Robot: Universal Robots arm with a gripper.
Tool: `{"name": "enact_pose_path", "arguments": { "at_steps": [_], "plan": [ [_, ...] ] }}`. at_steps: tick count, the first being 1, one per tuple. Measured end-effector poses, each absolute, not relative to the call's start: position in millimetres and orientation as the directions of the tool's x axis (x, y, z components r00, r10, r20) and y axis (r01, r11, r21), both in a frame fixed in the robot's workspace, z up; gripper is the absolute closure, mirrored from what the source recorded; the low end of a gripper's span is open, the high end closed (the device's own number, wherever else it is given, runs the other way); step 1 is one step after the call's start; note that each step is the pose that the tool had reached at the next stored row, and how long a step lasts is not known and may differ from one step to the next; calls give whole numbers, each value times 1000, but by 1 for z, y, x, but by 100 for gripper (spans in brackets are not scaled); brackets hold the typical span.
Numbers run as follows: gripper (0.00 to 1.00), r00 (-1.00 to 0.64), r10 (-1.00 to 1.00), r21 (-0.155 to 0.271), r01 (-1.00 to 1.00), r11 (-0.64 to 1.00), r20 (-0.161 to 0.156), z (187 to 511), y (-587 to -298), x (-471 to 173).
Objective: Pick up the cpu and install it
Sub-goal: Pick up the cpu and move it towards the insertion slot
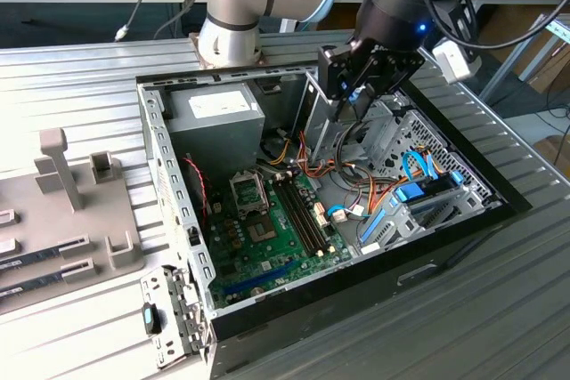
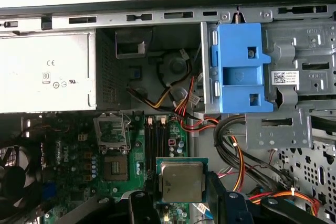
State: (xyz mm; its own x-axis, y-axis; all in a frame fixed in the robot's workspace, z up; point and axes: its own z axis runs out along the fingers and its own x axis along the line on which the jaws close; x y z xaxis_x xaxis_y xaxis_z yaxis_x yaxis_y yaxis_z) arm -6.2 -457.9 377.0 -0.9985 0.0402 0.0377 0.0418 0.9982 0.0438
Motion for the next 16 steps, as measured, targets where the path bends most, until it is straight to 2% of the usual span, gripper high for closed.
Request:
{"name": "enact_pose_path", "arguments": {
  "at_steps": [16],
  "plan": [
    [53,-998,40,44,42,998,38,376,-466,-6]
  ]
}}
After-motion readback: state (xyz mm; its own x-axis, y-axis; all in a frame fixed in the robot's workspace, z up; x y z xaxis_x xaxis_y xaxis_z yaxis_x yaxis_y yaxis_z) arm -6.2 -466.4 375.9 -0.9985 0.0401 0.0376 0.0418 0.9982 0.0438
